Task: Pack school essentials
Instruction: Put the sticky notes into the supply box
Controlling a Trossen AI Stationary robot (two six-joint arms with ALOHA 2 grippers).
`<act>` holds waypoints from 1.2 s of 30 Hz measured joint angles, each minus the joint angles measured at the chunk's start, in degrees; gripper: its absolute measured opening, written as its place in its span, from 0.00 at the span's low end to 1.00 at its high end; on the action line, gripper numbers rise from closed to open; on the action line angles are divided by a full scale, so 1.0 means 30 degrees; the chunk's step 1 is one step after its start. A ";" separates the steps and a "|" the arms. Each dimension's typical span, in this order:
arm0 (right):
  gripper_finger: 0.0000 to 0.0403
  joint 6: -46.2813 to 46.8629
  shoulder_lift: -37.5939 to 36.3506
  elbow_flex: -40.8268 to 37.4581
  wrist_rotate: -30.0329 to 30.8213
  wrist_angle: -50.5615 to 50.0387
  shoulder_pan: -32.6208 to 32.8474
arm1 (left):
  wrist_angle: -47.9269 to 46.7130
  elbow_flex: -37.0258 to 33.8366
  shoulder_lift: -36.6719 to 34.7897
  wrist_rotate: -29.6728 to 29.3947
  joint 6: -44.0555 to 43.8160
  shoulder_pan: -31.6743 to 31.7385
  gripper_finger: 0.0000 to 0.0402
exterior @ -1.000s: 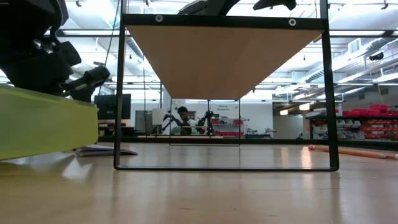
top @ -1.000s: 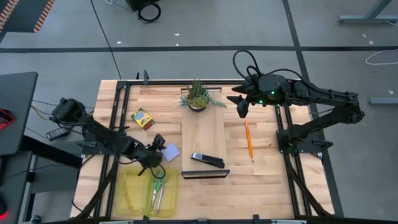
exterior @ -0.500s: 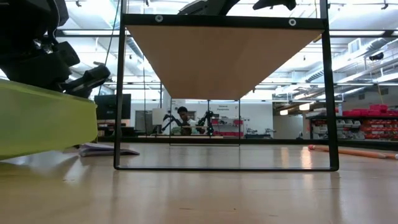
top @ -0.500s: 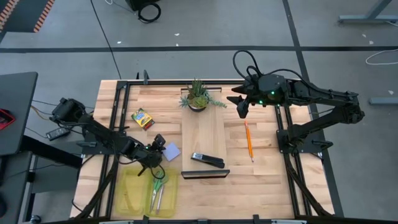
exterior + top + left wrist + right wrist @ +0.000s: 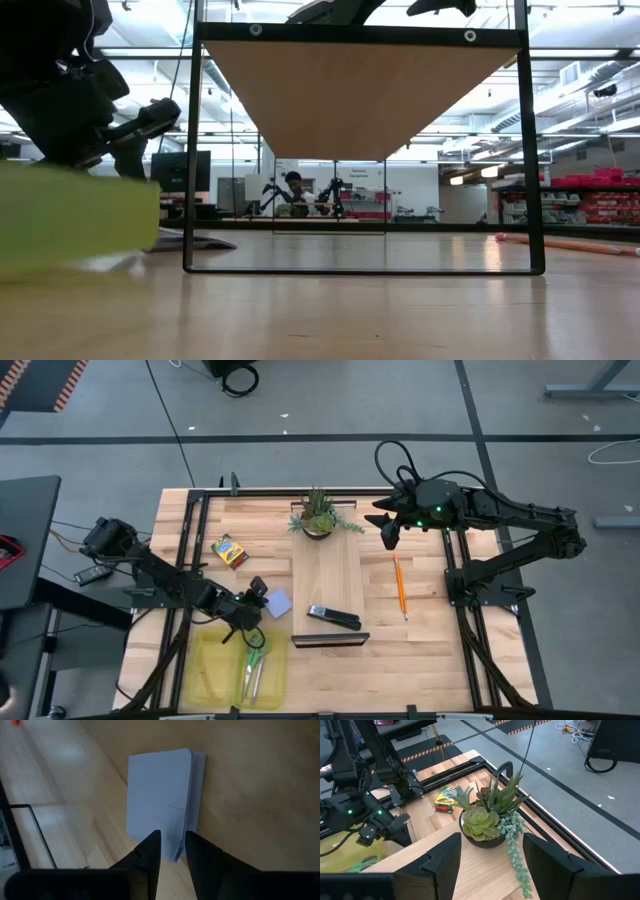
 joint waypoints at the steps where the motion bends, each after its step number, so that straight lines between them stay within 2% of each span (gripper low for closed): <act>1: 0.55 0.0030 0.0000 0.0000 0.0002 -0.0002 0.0000 | 0.0041 0.0000 0.0000 0.0000 0.0059 0.0000 0.24; 15: 0.55 0.0265 0.0000 0.0000 0.0000 -0.0003 0.0000 | 0.1037 -0.0007 0.0000 -0.0597 0.0497 0.0000 0.22; 24: 0.55 0.0265 0.0000 0.0000 -0.0117 -0.0005 0.0000 | 0.1004 -0.0007 0.0000 -0.0182 -0.0124 0.0000 0.20; 29: 0.55 0.0265 0.0000 0.0000 -0.0124 -0.0007 -0.0007 | 0.0823 -0.0007 0.0000 0.0217 -0.0367 0.0250 0.24; 36: 0.55 0.0319 0.0000 0.0000 -0.0277 -0.0007 0.0000 | 0.0775 -0.0007 0.0000 0.0870 -0.0429 0.0732 0.34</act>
